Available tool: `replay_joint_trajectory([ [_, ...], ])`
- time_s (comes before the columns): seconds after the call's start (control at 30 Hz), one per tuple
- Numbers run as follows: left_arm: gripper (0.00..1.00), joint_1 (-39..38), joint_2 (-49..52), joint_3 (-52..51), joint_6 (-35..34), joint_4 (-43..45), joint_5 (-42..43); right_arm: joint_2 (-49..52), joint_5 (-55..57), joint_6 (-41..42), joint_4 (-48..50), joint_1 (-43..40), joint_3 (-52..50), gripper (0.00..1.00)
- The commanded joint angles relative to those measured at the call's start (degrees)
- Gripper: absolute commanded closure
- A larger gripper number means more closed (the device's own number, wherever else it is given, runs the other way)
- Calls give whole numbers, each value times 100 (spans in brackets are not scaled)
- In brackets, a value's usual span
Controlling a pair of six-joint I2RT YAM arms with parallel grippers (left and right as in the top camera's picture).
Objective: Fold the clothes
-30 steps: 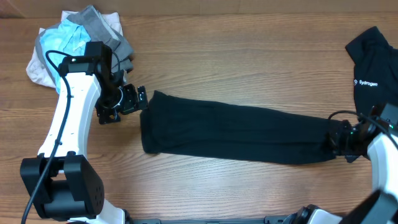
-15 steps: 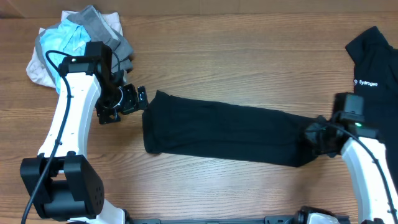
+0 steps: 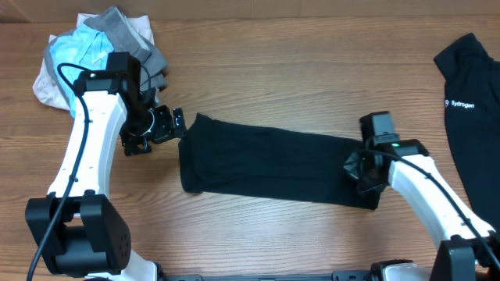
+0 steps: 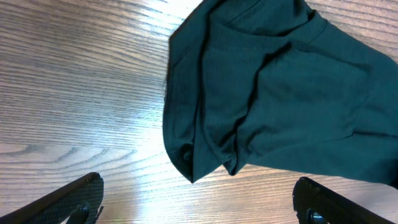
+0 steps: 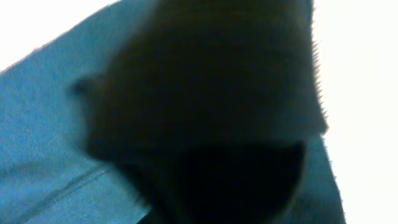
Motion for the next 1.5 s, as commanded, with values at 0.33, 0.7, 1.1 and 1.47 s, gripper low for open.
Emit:
replay_joint_trajectory([
  [0.33,0,-79,39,-20,48,9,50,20,-356,-79,-619,188,752,80],
  [0.7,0,-85,39,-63,-210,111,50,4,-1451,-330,-356,496,887,71],
  [1.1,0,-87,39,-704,-212,533,70,-111,9,-645,-1690,-595,1646,18],
  [1.47,0,-87,39,-815,-208,647,63,330,-374,-1150,-951,-483,1126,32],
])
